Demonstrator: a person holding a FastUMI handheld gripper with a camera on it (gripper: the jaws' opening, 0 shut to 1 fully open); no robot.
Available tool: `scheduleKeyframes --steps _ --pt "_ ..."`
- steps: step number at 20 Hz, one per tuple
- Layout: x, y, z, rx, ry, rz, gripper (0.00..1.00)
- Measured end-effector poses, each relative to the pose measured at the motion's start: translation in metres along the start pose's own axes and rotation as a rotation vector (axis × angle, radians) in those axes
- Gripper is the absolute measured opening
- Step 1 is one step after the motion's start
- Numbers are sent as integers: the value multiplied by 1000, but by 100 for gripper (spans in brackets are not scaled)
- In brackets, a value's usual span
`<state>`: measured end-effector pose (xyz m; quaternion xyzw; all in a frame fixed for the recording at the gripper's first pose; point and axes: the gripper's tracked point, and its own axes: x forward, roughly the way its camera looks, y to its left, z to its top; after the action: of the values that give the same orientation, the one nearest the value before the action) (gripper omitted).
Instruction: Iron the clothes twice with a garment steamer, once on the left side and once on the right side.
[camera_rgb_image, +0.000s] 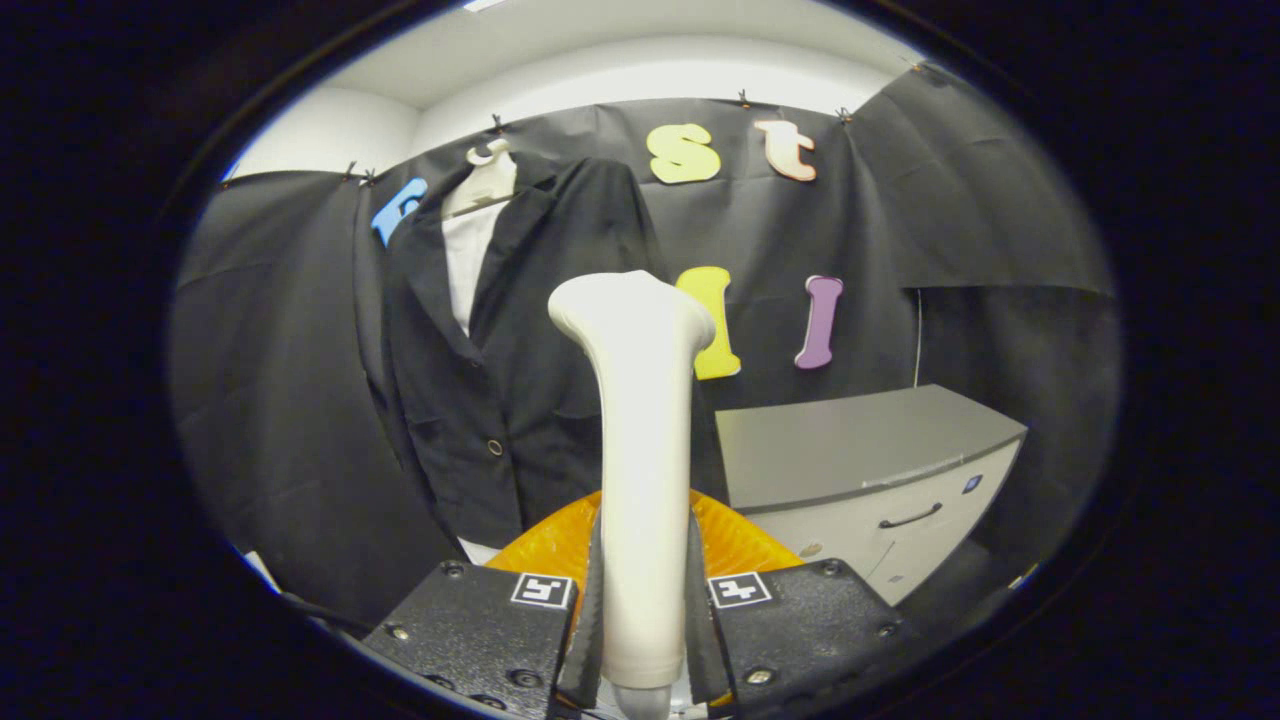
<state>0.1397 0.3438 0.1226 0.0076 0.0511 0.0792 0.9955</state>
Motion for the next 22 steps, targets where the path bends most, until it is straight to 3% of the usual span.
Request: scheduleKeyframes --steps 7,14,22 --pt "33 34 32 -18 -55 67 36" --pt "70 54 92 -62 -202 70 36" --pt "99 71 166 -86 -410 -23 36"
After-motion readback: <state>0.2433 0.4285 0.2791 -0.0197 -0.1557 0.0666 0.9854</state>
